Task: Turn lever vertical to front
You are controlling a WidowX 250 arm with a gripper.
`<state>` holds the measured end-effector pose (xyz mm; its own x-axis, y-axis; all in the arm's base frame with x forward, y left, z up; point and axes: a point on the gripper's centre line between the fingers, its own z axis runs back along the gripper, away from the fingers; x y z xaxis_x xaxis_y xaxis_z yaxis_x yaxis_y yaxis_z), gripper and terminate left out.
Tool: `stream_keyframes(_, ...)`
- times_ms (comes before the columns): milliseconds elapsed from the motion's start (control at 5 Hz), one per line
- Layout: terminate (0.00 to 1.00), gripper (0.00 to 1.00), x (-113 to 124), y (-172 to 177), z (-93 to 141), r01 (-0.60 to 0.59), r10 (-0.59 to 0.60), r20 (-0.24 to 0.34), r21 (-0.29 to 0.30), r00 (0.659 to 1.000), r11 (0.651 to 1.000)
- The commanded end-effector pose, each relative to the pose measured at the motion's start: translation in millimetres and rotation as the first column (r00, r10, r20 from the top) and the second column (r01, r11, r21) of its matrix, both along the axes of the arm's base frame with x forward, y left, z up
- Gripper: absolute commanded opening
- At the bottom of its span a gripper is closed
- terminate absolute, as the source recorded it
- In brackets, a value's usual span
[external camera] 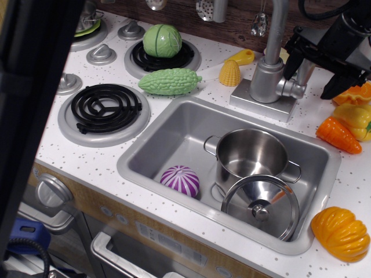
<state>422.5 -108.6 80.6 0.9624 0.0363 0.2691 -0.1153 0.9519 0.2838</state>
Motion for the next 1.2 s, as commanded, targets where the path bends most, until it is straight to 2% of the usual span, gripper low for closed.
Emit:
stream_keyframes(0,0.0,1.0,14.7,-0.9,33.5,-0.003,0.004,0.136,-0.006,0.991,1.0)
stream_keyframes(600,0.0,1.0,34.0,14.5,30.8,0.004,-0.007,0.197,0.013,0.98,1.0)
stream_keyframes(800,0.0,0.0,37.8,16.8,28.7,-0.005,0.003,0.203,0.011,0.979,1.0)
stream_keyframes(1000,0.0,0.0,31.8,9.5,28.1,-0.036,0.037,0.196,-0.007,0.98,0.999)
